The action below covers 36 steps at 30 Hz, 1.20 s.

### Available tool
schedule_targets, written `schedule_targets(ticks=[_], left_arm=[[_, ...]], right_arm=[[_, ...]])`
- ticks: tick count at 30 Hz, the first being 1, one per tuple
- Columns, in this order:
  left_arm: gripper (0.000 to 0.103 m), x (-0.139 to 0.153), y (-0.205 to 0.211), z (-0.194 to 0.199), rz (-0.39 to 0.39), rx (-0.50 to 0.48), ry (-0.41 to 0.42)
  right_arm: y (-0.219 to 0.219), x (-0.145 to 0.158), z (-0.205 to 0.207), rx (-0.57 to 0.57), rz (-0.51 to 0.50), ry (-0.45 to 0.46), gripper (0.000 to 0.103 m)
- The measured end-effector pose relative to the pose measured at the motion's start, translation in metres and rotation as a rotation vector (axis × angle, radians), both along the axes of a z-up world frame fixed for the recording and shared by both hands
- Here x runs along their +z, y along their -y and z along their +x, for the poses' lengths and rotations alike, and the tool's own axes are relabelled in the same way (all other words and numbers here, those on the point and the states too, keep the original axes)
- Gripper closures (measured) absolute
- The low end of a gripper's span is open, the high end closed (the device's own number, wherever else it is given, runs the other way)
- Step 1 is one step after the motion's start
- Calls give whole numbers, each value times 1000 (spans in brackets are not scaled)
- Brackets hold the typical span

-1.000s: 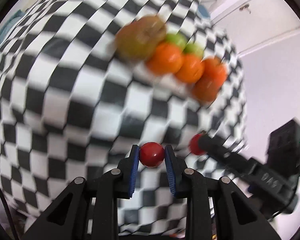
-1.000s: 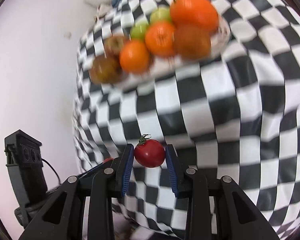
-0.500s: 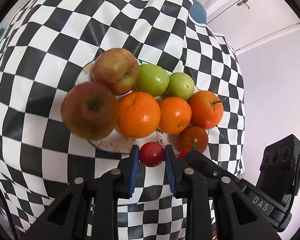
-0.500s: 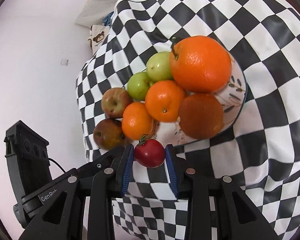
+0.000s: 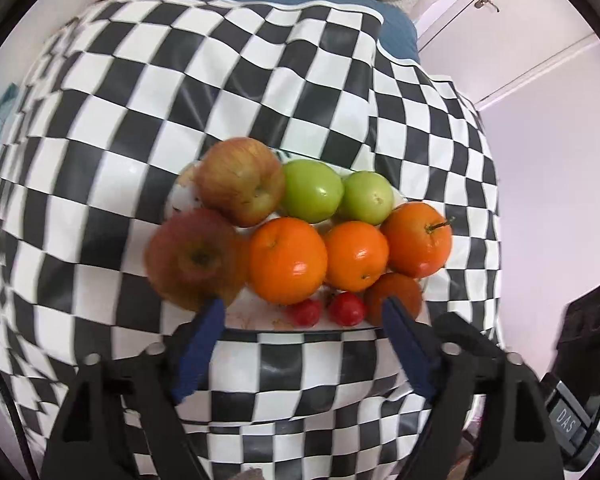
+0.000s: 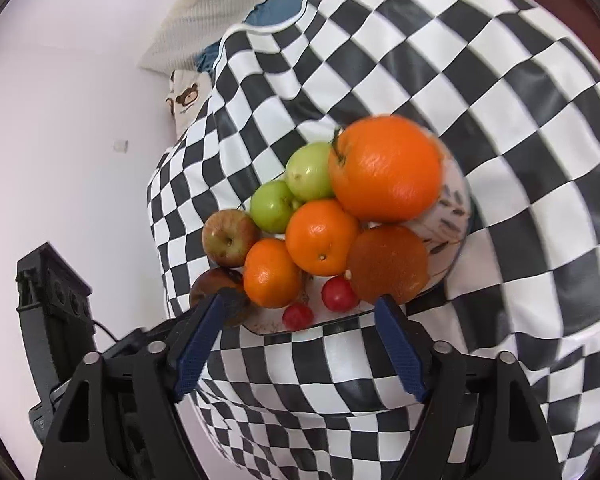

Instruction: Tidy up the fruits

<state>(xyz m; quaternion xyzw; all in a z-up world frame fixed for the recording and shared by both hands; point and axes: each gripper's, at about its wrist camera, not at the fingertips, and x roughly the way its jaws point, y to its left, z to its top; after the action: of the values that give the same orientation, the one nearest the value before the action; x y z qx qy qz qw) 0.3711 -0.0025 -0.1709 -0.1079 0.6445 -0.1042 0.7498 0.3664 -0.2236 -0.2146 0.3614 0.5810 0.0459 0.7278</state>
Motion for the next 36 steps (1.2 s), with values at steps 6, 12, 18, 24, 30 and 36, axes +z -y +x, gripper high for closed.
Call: schedule_targets(ticks=[6, 12, 18, 24, 30, 36], left_arm=[[17, 19, -10, -22, 161, -9, 87], [17, 33, -18, -52, 299, -17, 176], [17, 39, -22, -65, 317, -13, 189], [17, 66, -20, -84, 315, -2, 236], [17, 106, -16, -118, 326, -16, 322], [17, 141, -15, -150, 285, -33, 369]], right_arm=[[-3, 30, -11, 92, -325, 35, 11], [-15, 59, -29, 162, -551, 102, 7], [-19, 80, -44, 169, -633, 146, 6], [-17, 95, -59, 156, -629, 163, 5], [-18, 135, -93, 150, -648, 237, 5], [-20, 179, -132, 136, -669, 306, 5]])
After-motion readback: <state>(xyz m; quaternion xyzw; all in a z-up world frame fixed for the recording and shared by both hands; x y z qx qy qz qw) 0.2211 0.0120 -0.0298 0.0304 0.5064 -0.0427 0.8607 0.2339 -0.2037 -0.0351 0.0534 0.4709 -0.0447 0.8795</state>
